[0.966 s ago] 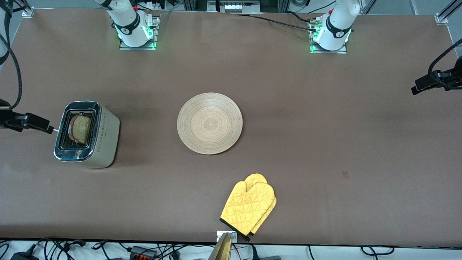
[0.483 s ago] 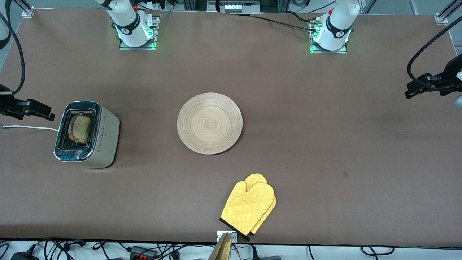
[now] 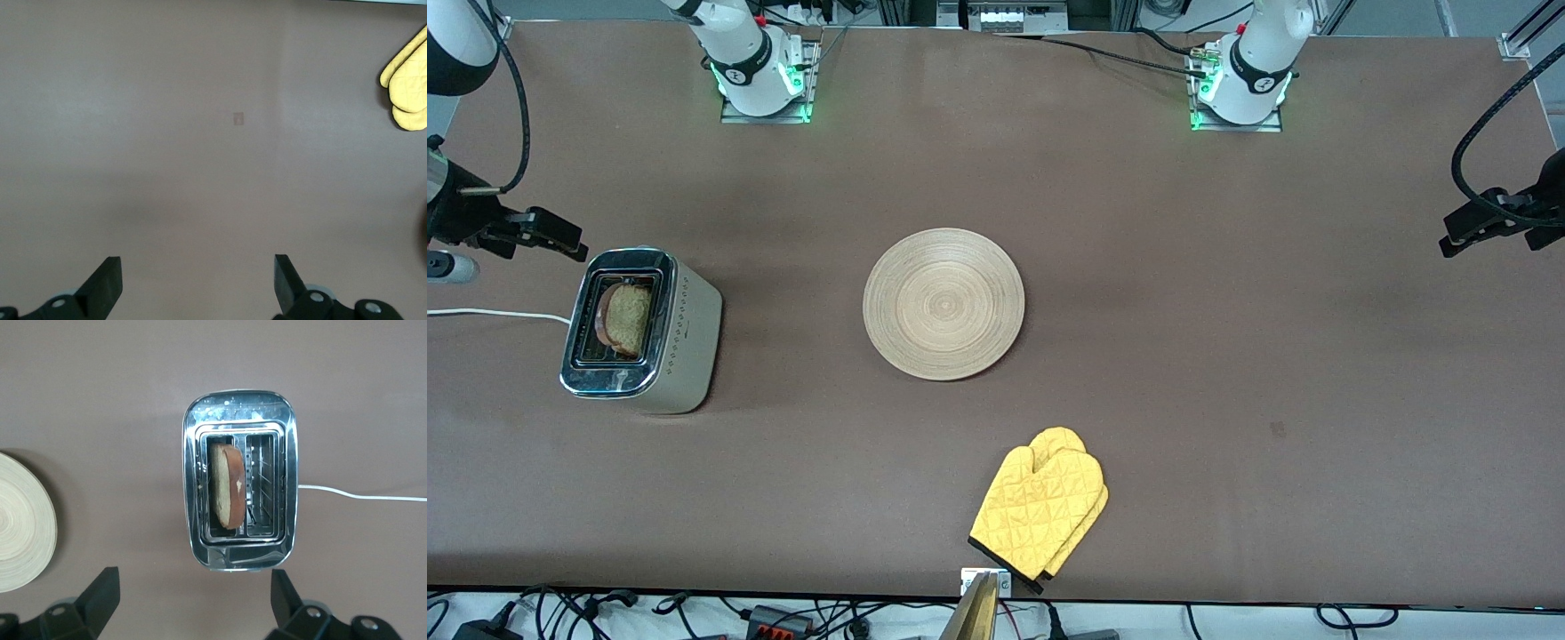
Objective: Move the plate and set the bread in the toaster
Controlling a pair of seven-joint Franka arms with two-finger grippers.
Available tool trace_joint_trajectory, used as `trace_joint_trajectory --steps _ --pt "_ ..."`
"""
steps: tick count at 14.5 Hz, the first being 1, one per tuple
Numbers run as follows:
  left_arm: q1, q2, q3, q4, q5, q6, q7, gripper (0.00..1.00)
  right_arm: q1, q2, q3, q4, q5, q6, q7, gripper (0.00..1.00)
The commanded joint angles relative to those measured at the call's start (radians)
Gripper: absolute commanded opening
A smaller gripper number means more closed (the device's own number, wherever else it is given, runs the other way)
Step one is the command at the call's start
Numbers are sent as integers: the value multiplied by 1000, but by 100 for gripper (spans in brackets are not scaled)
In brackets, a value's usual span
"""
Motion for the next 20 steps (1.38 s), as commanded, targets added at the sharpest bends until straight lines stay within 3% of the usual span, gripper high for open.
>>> trace_joint_trajectory --steps 1,20 --pt "6 -6 -4 9 13 1 11 100 -15 -49 18 -38 -9 -10 -18 100" --pt "5 -1 -4 10 13 1 5 100 -12 -69 21 -38 -8 -19 -9 100"
